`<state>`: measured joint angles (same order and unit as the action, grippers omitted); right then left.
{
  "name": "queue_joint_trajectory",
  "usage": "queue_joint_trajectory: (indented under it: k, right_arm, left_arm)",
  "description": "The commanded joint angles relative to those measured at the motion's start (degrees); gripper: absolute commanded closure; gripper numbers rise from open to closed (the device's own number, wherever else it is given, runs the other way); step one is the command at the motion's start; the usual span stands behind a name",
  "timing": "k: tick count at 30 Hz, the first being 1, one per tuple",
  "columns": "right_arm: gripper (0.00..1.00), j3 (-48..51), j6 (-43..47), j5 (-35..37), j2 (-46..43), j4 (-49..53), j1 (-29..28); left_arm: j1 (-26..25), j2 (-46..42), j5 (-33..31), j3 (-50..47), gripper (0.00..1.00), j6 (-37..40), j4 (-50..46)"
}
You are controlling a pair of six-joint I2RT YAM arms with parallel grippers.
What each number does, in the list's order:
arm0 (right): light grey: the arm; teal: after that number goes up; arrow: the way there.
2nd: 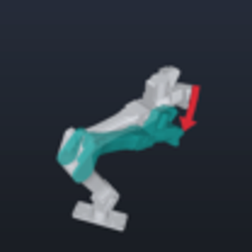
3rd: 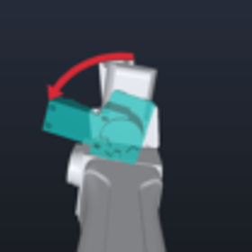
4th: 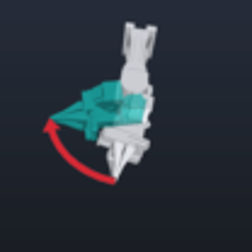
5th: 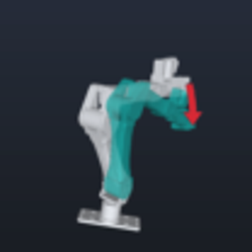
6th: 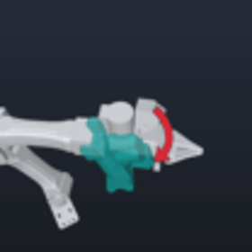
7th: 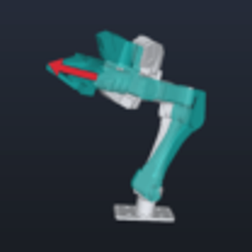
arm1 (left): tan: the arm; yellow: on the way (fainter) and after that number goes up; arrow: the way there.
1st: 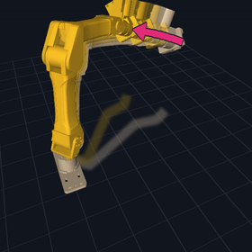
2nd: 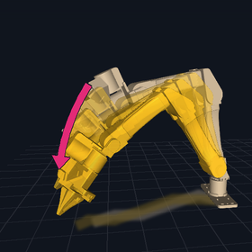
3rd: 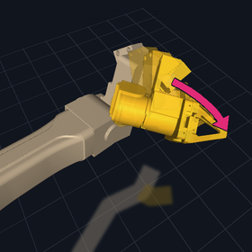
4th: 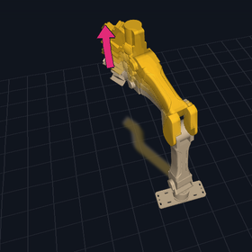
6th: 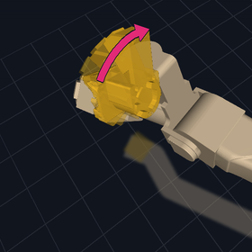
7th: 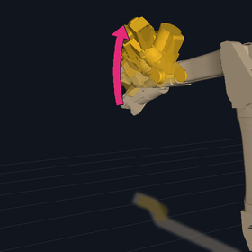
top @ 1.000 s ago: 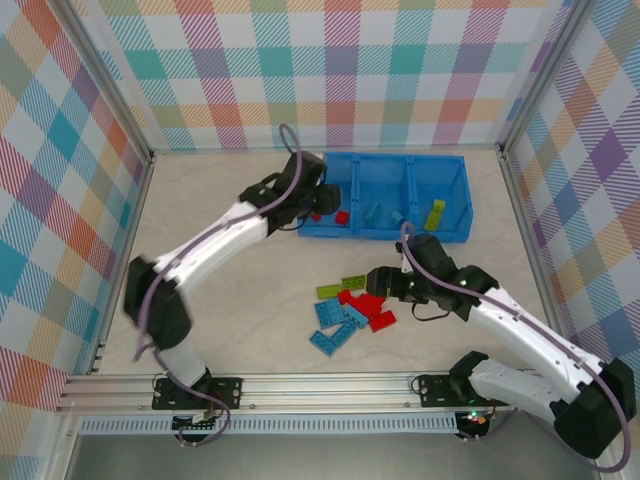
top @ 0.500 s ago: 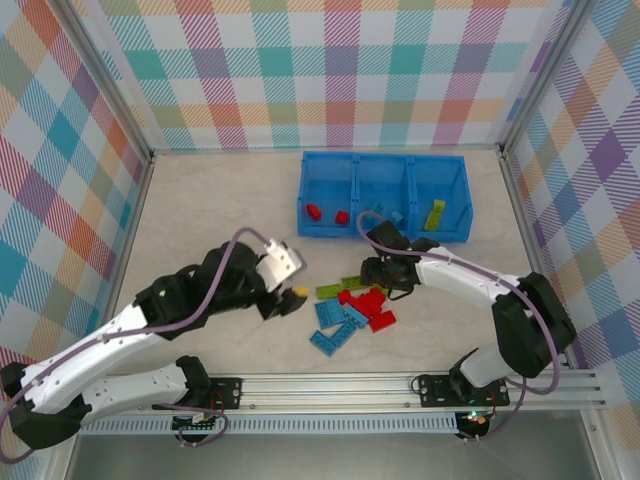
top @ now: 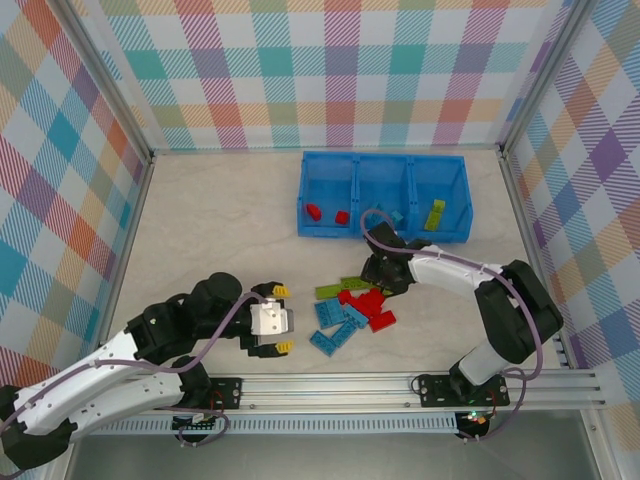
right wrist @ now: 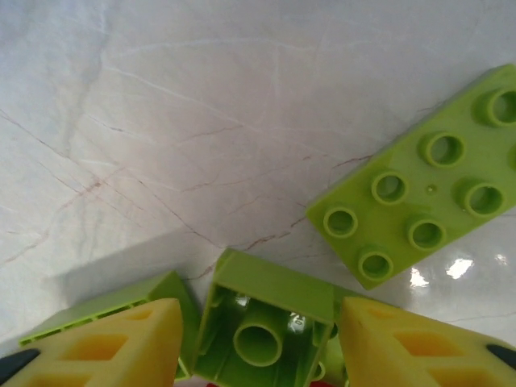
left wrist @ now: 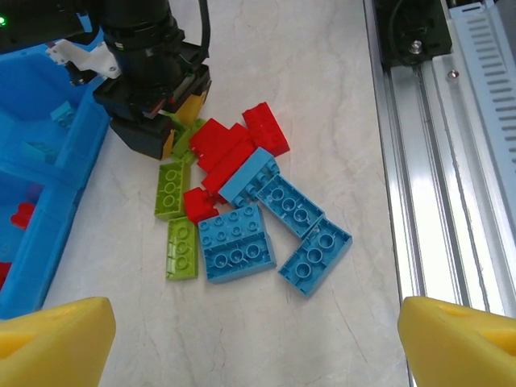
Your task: Sort the legos into containers by color
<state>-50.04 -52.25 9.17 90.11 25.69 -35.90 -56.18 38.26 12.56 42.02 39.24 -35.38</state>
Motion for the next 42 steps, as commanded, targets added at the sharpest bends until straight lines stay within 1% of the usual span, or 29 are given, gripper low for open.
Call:
queue_joint_trajectory:
  k: [1,4,7,10,11,13,14,16,18,21,23,25,27,28,29,30,32,34,35,38,40,42]
  right_arm:
    - [0.55,0.9,-2.6,-0.3,0.3,-0.9,0.2]
    - [0.65,1.0,-2.1,1.0,-0.9,-0.3,0.2]
    - [0.66,1.1,-1.4,2.8,-4.1,0.9,0.1]
    - [0.66,1.8,0.3,5.1,-10.6,0.8,0.2]
    - [0.66,2.0,1.1,6.7,-13.1,0.8,0.2]
    - [0.66,2.0,3.1,9.7,-17.3,0.9,0.9]
    - [0.66,1.8,4.5,10.4,-19.4,0.9,2.1]
    - [0.66,1.1,7.2,9.8,-21.9,0.7,6.2]
    - [0.67,-0.4,10.6,7.8,-22.6,0.1,12.2]
    - [0.67,-4.1,16.1,7.4,-19.8,-1.5,21.0]
    - [0.67,-7.4,18.9,5.4,-15.1,-2.9,26.4]
    - [0.67,-10.4,20.6,3.0,-9.2,-4.7,30.1]
    - [0.65,-14.2,20.8,-1.8,-2.8,-5.2,32.9]
    - [0.63,-16.3,20.0,-6.2,0.7,-4.7,34.4]
    - [0.62,-18.6,19.0,-9.7,3.8,-3.8,35.4]
    - [0.61,-20.1,18.6,-11.4,5.8,-3.4,35.7]
    - [0.57,-21.6,18.0,-12.3,8.3,-3.7,35.7]
    - [0.45,-22.0,17.7,-12.3,8.5,-4.3,35.7]
    - [0.42,-22.2,17.7,-12.0,8.3,-4.1,35.7]
    - [0.39,-21.4,18.2,-11.6,5.7,-3.4,35.7]
    - [0.38,-20.0,18.2,-12.0,2.7,-2.4,35.7]
    - [0.37,-16.5,17.3,-14.4,-2.1,-1.8,35.5]
  left_arm:
    - [-0.5,0.1,2.5,-1.7,0.08,2.4,1.2]
    - [-0.5,-0.5,2.5,-2.4,0.07,2.9,1.6]
    - [-0.4,-0.9,2.4,-3.0,0.05,3.4,2.0]
    - [-0.3,-1.9,2.5,-4.0,0.02,3.5,3.0]
    - [-0.3,-2.3,2.9,-4.4,0.0,3.6,3.5]
    - [-0.2,-3.3,3.1,-5.2,0.0,3.5,5.3]
    - [-0.1,-3.8,3.1,-5.7,0.0,3.2,6.3]
    - [0.2,-4.5,2.3,-6.4,0.0,1.9,8.4]
    - [0.3,-5.0,0.6,-7.0,0.0,0.2,10.9]
    - [0.6,-4.9,-1.6,-7.7,0.0,-2.0,12.8]
    - [0.8,-4.1,-2.1,-7.7,0.0,-2.6,12.9]
    - [1.0,-3.4,-2.6,-7.3,0.0,-3.4,12.5]
    - [1.1,-3.0,-3.3,-7.0,0.0,-3.5,12.0]
    - [1.1,-2.8,-3.8,-7.1,0.0,-3.4,12.0]
    - [1.2,-2.8,-4.5,-7.2,0.0,-3.3,11.9]
    - [1.2,-2.8,-5.1,-7.4,0.0,-3.4,12.0]
    - [1.3,-2.9,-6.0,-7.8,0.0,-3.3,12.3]
    - [1.3,-2.8,-6.2,-8.0,0.0,-3.4,12.6]
    - [1.4,-2.7,-6.1,-8.1,0.0,-3.3,12.7]
    - [1.9,-2.0,-5.8,-7.9,0.0,-3.3,12.7]
    - [2.3,-1.7,-5.2,-7.5,0.0,-3.4,12.5]
    - [2.9,-1.8,-3.5,-7.0,0.0,-3.9,12.7]
